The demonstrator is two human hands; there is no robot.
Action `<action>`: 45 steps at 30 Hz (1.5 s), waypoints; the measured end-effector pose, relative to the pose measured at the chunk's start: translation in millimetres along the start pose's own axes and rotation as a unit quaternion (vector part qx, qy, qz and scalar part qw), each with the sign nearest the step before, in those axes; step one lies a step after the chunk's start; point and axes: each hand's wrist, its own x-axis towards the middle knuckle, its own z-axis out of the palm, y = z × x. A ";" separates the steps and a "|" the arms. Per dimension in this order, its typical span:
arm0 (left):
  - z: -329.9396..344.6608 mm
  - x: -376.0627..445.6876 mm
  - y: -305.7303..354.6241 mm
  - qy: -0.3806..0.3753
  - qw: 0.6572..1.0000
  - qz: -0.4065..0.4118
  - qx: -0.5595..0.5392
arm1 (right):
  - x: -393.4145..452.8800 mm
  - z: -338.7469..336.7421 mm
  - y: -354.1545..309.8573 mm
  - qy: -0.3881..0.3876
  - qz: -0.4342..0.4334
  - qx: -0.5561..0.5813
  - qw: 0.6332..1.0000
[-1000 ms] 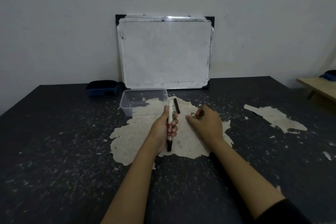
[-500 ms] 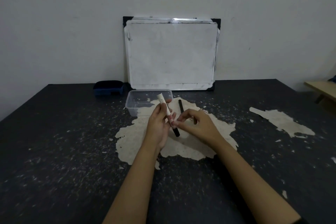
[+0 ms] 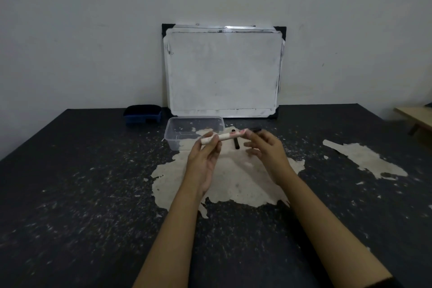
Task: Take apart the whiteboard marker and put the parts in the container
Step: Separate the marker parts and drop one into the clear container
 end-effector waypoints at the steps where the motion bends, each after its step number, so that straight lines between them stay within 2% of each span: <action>1: 1.5 -1.1 -4.1 0.005 1.000 -0.020 0.001 | 3.3 3.0 -1.9 0.017 0.013 0.040 0.999; 3: 3.7 -3.7 -12.5 0.010 0.998 -0.055 0.008 | 7.7 10.6 -4.7 0.031 0.021 0.070 0.997; 7: 2.6 -4.8 -14.3 0.006 0.996 -0.084 0.003 | 7.6 25.0 -5.3 0.012 -0.031 0.008 0.999; 11: 0.8 -3.2 -9.6 0.030 0.990 -0.126 -0.058 | 6.7 29.3 -6.1 0.042 -0.083 -0.021 0.995; 14: 0.1 -2.4 -8.5 0.055 0.986 -0.137 -0.077 | 7.5 28.8 -10.2 0.069 -0.126 -0.034 0.989; 18: 1.5 -2.0 -5.8 0.045 0.986 -0.144 -0.075 | 12.1 27.7 -14.0 0.073 -0.151 -0.046 0.985; 26: 2.8 -6.5 -3.0 -0.002 0.976 -0.203 -0.082 | 24.4 18.4 -14.7 0.097 -0.108 -0.005 0.989; 33: 0.5 -5.7 -5.3 -0.018 0.977 -0.207 0.043 | 33.2 9.5 -15.4 0.137 -0.058 0.037 0.988; 38: -3.6 -4.4 -3.4 -0.028 0.969 -0.214 0.116 | 31.6 7.9 -11.2 0.145 -0.007 0.115 0.983; 45: -9.6 0.7 -0.7 0.017 0.976 -0.192 0.101 | 32.0 -0.7 -7.6 0.155 0.064 0.205 0.964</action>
